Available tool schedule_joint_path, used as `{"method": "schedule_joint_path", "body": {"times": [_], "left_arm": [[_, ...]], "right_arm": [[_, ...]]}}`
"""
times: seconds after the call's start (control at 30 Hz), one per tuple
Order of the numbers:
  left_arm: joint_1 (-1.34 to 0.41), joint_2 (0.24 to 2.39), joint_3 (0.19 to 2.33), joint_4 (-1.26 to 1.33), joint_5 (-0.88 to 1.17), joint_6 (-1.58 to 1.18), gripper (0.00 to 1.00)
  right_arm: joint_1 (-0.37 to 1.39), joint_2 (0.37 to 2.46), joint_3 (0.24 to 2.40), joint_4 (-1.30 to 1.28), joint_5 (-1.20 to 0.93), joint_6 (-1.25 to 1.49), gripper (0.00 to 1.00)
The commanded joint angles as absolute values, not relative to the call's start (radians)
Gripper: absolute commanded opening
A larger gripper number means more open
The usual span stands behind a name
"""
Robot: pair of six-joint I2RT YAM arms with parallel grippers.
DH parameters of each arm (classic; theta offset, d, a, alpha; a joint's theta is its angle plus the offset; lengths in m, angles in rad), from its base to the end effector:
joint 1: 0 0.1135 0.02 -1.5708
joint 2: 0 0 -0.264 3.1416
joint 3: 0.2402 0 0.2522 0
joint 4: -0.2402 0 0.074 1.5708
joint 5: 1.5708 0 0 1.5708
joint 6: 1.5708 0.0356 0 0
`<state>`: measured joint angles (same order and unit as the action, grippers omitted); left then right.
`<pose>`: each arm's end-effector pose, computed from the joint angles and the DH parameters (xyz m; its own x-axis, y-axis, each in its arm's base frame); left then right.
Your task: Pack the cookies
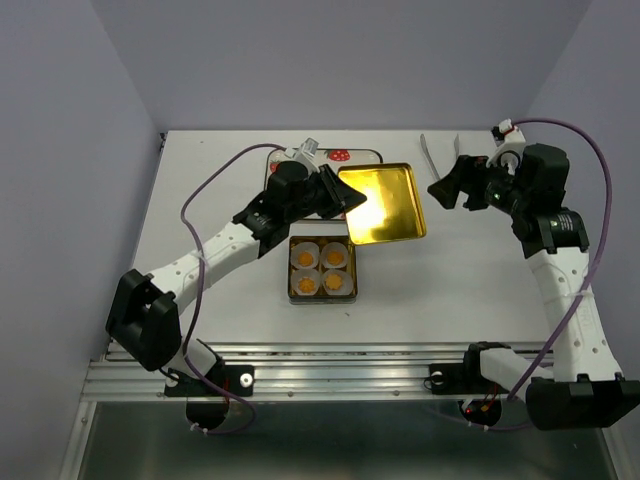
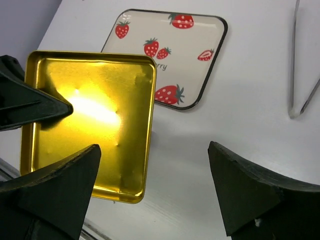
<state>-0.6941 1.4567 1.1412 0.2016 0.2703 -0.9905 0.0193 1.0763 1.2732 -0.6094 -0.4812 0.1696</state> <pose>0.2622 -0.2306 0.3445 -0.7340 -0.4377 -0.5193 0.3767 0.3739 -0.8475 0.2195 0.0207 0.4103 -0.4695 0.1406 -0.8717 -0.3671 0.8668 0.3375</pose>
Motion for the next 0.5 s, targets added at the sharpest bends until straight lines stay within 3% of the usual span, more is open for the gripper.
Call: {"method": "schedule_joint_path", "body": {"times": [0.0, 0.23, 0.47], "left_arm": [[-0.657, 1.428, 1.204, 0.154, 0.294, -1.043, 0.00], [-0.557, 1.463, 1.268, -0.010, 0.426, -1.111, 0.00], [-0.469, 1.459, 1.350, -0.242, 0.353, -1.112, 0.00]], "right_arm": [[0.018, 1.023, 1.338, -0.489, -0.581, 0.019, 0.97], [0.037, 1.019, 1.335, -0.272, -0.842, -0.207, 1.00], [0.141, 0.974, 1.276, -0.245, -0.928, -0.563, 1.00]]}}
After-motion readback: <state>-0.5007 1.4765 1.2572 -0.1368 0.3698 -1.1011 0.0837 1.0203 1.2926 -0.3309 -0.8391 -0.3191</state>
